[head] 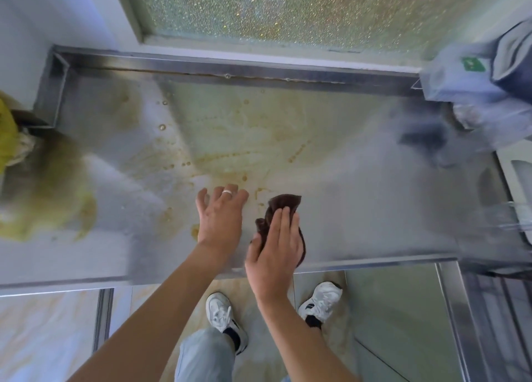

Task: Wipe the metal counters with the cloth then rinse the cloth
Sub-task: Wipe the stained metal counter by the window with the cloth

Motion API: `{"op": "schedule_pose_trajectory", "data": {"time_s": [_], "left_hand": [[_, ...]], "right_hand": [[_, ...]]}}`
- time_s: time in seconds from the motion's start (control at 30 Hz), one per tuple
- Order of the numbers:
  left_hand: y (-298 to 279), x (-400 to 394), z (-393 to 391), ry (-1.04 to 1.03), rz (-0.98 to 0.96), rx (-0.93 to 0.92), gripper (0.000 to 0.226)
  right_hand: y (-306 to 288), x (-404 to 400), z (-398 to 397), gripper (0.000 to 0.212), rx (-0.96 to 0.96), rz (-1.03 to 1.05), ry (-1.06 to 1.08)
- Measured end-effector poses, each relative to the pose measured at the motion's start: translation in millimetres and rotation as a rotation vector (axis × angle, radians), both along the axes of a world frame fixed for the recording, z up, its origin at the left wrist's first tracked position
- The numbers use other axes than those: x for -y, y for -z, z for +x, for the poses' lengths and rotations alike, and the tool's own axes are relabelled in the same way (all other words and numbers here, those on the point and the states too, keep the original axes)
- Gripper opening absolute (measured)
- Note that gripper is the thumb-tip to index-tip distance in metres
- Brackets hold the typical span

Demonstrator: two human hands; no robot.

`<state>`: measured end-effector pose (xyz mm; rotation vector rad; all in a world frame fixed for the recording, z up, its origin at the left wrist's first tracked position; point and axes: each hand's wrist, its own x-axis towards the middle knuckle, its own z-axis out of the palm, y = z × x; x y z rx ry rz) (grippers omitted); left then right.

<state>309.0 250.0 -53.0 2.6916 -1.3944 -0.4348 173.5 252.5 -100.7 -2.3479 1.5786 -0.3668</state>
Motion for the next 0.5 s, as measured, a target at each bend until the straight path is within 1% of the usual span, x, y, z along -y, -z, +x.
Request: {"op": "schedule_pose_trajectory", "data": {"time_s": [0.07, 0.13, 0.23, 0.33, 0.4, 0.5], "left_hand": [[-2.0, 0.0, 3.8, 0.008, -0.013, -0.004, 0.050], [-3.6, 2.0, 4.7, 0.020, -0.003, -0.003, 0.039], [-5.1, 8.2, 2.0, -0.002, -0.019, 0.016, 0.031], [-2.3, 16.1, 2.7, -0.059, -0.045, 0.033, 0.038], [-0.2, 23.2, 3.9, -0.100, -0.079, 0.038, 0.037], [3.8, 33.9, 3.0, -0.121, -0.069, 0.067, 0.044]], "right_hand": [[-1.2, -8.9, 8.5, 0.061, -0.025, 0.005, -0.083], [-1.4, -9.5, 14.9, 0.054, -0.040, -0.013, -0.176], [2.5, 9.2, 23.2, 0.053, -0.007, -0.027, -0.282], [9.6, 43.9, 36.0, 0.051, -0.010, -0.040, -0.338], [13.7, 72.2, 45.9, 0.052, -0.025, -0.031, -0.345], [18.1, 115.5, 56.8, 0.053, -0.031, -0.047, -0.351]]}}
